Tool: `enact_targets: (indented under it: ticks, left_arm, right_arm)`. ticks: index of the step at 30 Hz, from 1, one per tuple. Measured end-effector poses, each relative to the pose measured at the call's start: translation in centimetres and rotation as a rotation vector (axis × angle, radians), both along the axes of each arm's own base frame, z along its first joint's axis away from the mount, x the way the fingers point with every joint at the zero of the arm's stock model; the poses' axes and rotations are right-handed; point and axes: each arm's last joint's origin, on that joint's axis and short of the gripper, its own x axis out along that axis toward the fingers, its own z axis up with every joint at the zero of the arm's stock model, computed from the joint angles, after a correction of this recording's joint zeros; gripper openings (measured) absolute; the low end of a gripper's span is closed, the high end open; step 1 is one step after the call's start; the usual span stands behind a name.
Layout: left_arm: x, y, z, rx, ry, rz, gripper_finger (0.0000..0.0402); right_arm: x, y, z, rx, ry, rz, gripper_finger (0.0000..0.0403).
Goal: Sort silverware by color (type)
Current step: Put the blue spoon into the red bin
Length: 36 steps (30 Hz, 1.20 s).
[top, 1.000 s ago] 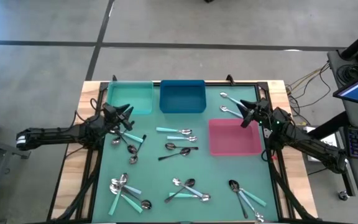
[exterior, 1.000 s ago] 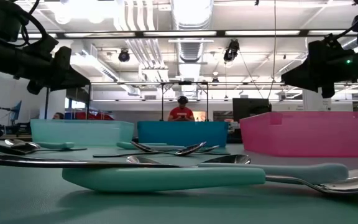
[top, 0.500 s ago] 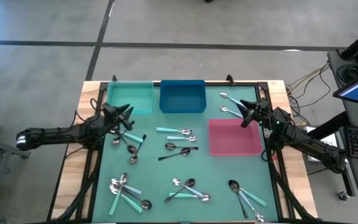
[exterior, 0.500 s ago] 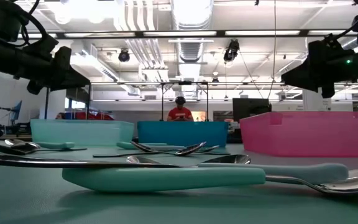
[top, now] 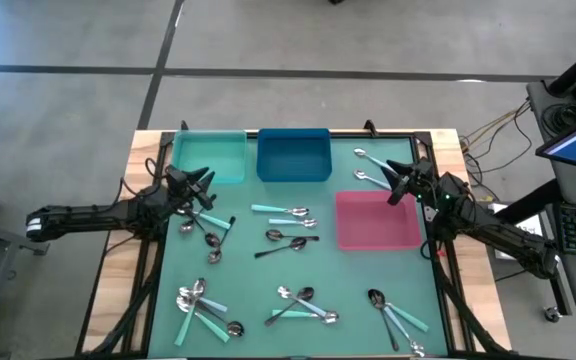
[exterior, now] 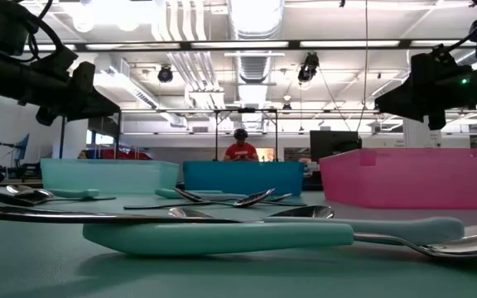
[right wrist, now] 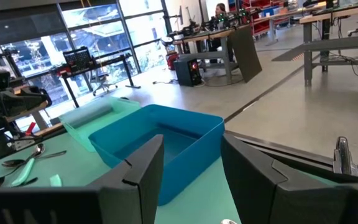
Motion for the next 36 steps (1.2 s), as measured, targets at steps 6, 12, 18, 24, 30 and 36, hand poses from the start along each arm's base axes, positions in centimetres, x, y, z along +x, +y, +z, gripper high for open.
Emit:
enact_targets:
  ticks: [6, 12, 18, 24, 30, 36]
  left_arm:
    - [0.0, 0.0, 0.0, 0.0, -0.001, 0.0, 0.0103]
    - [0.0, 0.0, 0.0, 0.0, 0.0, 0.0, 0.0103]
    - [0.0, 0.0, 0.0, 0.0, 0.0, 0.0, 0.0103]
    - [0.0, 0.0, 0.0, 0.0, 0.0, 0.0, 0.0103]
    - [0.0, 0.0, 0.0, 0.0, 0.0, 0.0, 0.0103]
    - [0.0, 0.0, 0.0, 0.0, 0.0, 0.0, 0.0103]
  right_arm:
    - [0.0, 0.0, 0.0, 0.0, 0.0, 0.0, 0.015]
    - [0.0, 0.0, 0.0, 0.018, -0.015, -0.001, 0.015]
    - [0.0, 0.0, 0.0, 0.132, -0.106, -0.005, 0.015]
    - [0.0, 0.0, 0.7, 0.185, -0.026, -0.016, 0.015]
    - [0.6, -0.7, 2.2, 0.366, 0.172, -0.132, 0.015]
    - [2.0, -1.7, 3.2, 0.581, 0.389, -0.263, 0.015]
